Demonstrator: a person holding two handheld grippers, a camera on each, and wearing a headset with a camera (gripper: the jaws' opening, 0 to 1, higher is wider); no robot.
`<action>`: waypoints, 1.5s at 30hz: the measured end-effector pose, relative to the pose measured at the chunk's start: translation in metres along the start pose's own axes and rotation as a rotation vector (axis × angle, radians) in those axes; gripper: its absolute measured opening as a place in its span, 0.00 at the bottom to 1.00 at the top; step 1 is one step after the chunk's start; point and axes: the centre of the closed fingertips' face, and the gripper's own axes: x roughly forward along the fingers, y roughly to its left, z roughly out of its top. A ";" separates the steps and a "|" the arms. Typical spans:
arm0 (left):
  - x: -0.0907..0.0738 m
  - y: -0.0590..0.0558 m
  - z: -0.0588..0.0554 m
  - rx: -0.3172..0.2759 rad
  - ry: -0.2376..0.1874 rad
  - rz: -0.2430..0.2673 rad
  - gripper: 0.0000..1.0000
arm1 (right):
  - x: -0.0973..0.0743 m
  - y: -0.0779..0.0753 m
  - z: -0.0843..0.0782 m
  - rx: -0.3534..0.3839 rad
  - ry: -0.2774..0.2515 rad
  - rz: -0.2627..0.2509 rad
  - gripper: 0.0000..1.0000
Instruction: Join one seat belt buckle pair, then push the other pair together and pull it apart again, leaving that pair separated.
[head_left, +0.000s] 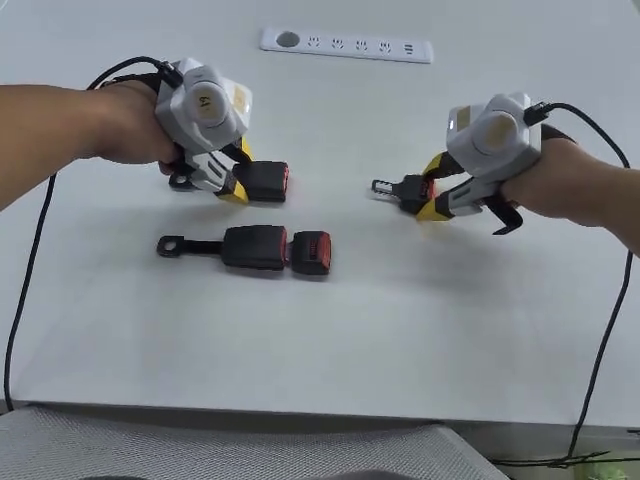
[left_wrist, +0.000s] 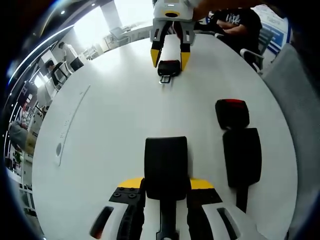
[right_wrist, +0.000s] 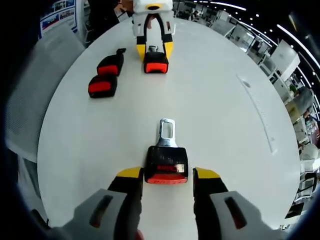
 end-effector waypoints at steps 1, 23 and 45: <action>0.000 0.000 0.000 0.003 0.000 0.004 0.32 | -0.002 -0.001 0.000 0.011 0.004 -0.011 0.42; -0.098 -0.070 0.006 -0.198 -0.190 0.223 0.60 | -0.075 0.070 0.056 0.245 -0.212 -0.114 0.72; -0.156 -0.134 -0.073 -0.536 -0.179 0.376 1.00 | -0.105 0.104 0.027 0.440 -0.324 -0.261 1.00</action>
